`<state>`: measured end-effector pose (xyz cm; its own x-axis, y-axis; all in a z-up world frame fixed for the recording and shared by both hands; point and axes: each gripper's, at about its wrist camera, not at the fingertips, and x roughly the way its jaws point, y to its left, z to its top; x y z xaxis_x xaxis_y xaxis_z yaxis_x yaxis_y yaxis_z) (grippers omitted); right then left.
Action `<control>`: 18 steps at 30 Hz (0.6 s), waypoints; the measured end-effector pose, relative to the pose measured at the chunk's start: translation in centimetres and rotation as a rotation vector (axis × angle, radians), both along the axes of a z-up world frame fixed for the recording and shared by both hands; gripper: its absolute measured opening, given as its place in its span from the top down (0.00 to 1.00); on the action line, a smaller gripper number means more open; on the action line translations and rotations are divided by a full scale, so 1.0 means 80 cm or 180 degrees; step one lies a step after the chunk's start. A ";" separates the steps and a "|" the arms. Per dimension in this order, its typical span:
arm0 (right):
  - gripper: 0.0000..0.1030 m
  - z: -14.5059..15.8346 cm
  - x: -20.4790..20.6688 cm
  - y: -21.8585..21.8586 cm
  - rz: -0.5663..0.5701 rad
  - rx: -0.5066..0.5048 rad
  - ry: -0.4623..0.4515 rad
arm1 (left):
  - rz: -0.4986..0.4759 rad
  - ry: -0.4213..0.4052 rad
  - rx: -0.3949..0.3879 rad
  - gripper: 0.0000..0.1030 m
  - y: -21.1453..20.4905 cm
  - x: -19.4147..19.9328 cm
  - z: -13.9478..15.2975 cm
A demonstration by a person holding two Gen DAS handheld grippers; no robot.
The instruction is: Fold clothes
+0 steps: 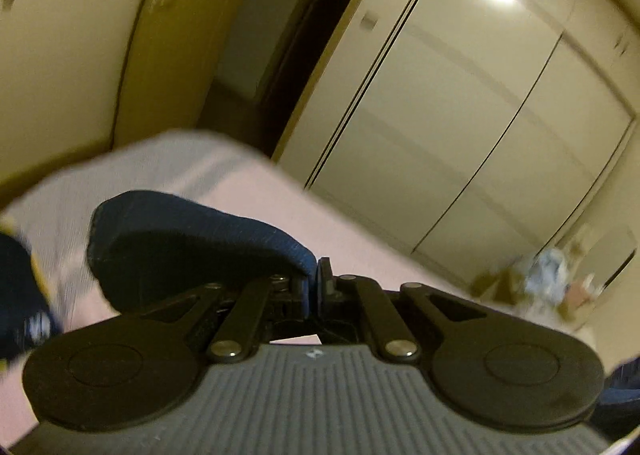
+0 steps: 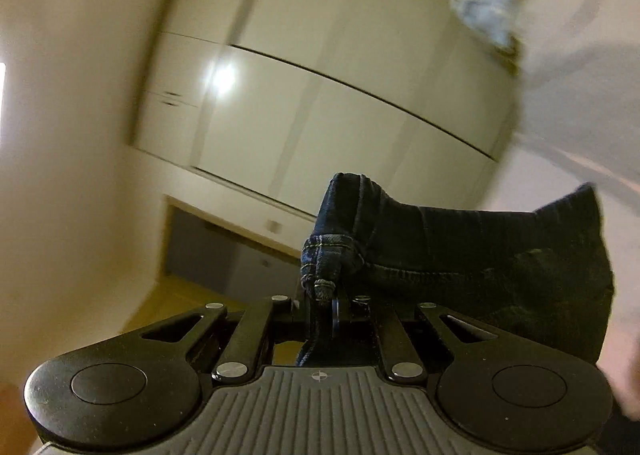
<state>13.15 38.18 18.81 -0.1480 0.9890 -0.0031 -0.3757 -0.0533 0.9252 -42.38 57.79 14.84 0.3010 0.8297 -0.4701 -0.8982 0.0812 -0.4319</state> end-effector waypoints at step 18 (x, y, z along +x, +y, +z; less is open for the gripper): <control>0.93 0.120 -0.060 -0.126 -0.0748 0.0871 -0.0262 | -0.0362 -0.0264 0.1112 0.95 -0.164 -0.046 0.135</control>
